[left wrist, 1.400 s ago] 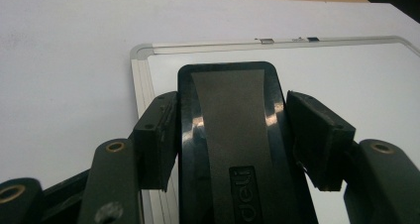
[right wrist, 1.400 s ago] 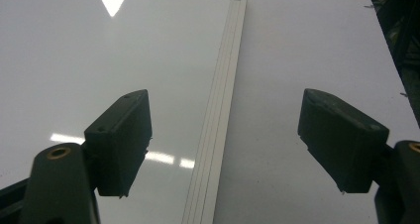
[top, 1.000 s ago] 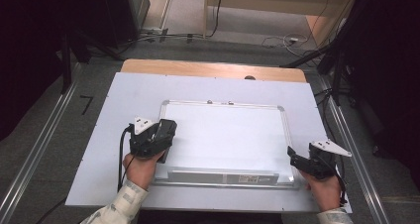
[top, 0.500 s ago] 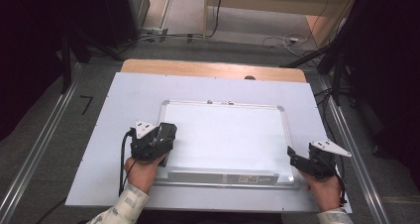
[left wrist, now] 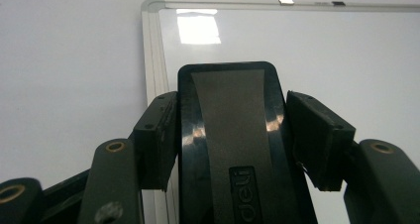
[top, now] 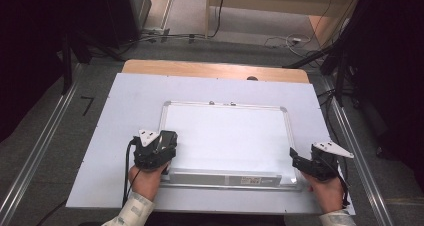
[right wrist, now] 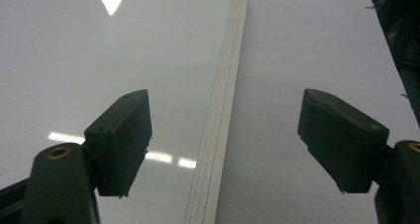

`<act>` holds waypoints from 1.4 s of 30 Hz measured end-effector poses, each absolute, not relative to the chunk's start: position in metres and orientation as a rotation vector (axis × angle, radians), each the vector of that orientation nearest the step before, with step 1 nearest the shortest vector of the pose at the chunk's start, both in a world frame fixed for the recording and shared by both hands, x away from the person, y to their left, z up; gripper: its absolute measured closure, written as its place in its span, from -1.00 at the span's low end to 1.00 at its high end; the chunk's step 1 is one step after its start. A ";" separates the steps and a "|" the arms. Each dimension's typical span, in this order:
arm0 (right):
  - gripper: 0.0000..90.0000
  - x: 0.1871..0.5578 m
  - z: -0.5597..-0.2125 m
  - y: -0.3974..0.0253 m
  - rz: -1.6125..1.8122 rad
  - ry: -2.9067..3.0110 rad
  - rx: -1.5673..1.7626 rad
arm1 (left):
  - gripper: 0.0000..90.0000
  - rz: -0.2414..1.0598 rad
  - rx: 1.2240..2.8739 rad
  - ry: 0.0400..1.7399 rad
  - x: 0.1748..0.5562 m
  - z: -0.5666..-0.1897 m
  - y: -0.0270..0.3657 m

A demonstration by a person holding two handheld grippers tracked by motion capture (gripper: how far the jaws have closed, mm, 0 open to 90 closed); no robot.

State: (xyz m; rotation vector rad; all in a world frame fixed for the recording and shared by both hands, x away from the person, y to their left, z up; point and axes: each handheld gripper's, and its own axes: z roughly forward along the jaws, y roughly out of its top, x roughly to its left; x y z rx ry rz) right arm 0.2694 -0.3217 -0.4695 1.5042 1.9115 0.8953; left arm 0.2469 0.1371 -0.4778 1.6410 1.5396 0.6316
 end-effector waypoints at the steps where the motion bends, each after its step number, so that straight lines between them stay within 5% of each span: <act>1: -0.56 0.269 -0.470 -0.322 0.895 1.911 1.504 | -0.11 0.637 1.639 1.545 0.247 -0.479 0.136; 31: -0.56 0.270 -0.470 -0.321 0.893 1.919 1.498 | -0.13 0.672 1.625 1.637 0.245 -0.496 0.116; 42: -0.56 0.270 -0.470 -0.321 0.896 1.919 1.495 | -0.47 0.662 1.616 1.604 0.241 -0.487 0.121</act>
